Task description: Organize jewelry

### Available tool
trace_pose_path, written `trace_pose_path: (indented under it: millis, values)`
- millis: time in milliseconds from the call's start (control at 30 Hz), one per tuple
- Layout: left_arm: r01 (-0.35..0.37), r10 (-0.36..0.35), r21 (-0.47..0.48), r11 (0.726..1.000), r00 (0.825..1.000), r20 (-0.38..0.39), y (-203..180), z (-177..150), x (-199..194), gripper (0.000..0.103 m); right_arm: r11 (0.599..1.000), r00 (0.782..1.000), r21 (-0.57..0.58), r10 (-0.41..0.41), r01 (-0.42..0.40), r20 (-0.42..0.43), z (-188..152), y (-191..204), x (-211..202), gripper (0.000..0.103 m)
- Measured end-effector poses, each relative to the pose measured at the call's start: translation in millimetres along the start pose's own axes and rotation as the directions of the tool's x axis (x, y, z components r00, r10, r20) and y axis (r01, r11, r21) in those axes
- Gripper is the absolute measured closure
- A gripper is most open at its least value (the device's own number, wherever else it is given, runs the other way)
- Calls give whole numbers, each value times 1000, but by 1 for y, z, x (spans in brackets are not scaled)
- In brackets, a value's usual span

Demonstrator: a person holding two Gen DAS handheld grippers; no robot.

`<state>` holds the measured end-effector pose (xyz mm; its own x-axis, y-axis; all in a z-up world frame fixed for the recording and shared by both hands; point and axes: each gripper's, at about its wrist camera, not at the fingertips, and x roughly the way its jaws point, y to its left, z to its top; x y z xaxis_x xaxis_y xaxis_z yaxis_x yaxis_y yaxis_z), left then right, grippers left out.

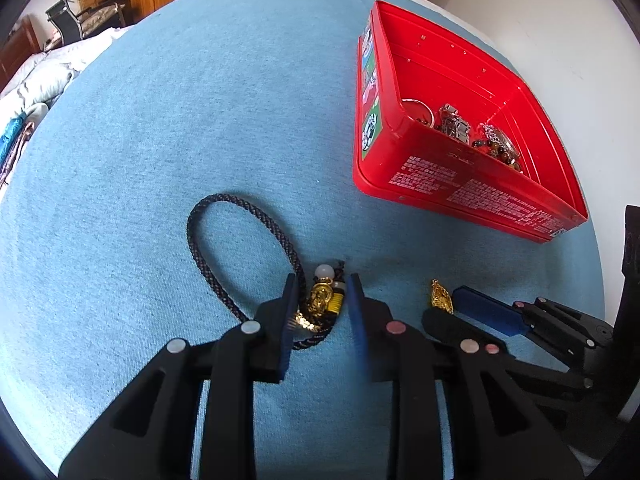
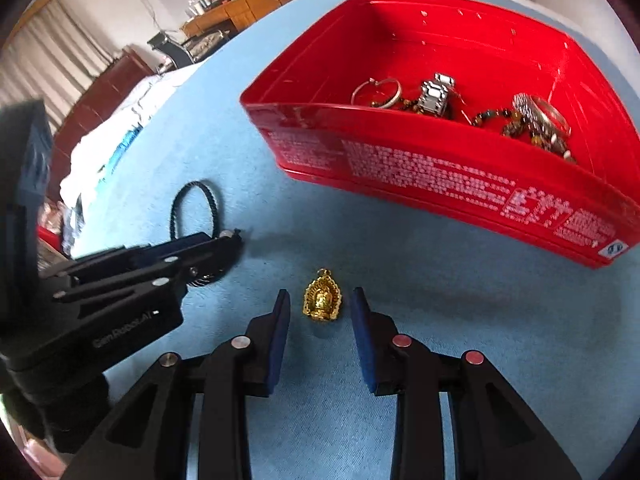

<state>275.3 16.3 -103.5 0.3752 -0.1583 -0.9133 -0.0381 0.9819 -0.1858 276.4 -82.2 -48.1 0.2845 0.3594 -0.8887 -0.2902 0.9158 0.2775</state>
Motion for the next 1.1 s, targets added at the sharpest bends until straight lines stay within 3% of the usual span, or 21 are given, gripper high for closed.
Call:
trace_pose_path:
  millis: [33, 100, 200, 333, 367, 567, 700, 900, 1100]
  values:
    - [-1, 1, 2, 1000, 1000, 0, -1, 0, 0, 77, 1000, 1000, -10, -14, 14, 3, -1, 3, 0, 73]
    - [-2, 2, 9, 1000, 1000, 1, -2, 0, 1, 76, 998, 998, -22, -59, 60, 10, -2, 6, 1, 87]
    - [-7, 7, 32, 999, 1000, 4, -8, -3, 1, 70, 999, 999, -6, -47, 47, 13, -3, 6, -1, 91]
    - [-10, 10, 51, 999, 1000, 6, -8, -4, 2, 71, 999, 1000, 39, -22, 21, 19, -5, -5, -10, 91]
    - [-8, 7, 52, 999, 1000, 6, -8, -4, 2, 77, 999, 999, 50, -19, 18, 26, -5, -8, -14, 91]
    - [52, -53, 40, 998, 999, 9, -1, -2, -5, 94, 995, 998, 94, 19, -23, 53, -4, -22, -30, 91]
    - [96, -97, 22, 995, 995, 16, 5, -1, -14, 94, 995, 997, 98, 22, -29, 76, -6, -24, -39, 91]
    - [115, -115, 21, 993, 993, 4, 5, -3, -15, 94, 994, 998, 104, 25, -31, 57, -5, -30, -34, 91]
    - [132, -133, 29, 991, 990, 39, 4, -7, -31, 94, 993, 996, 112, 28, -37, 84, -4, -32, -42, 91]
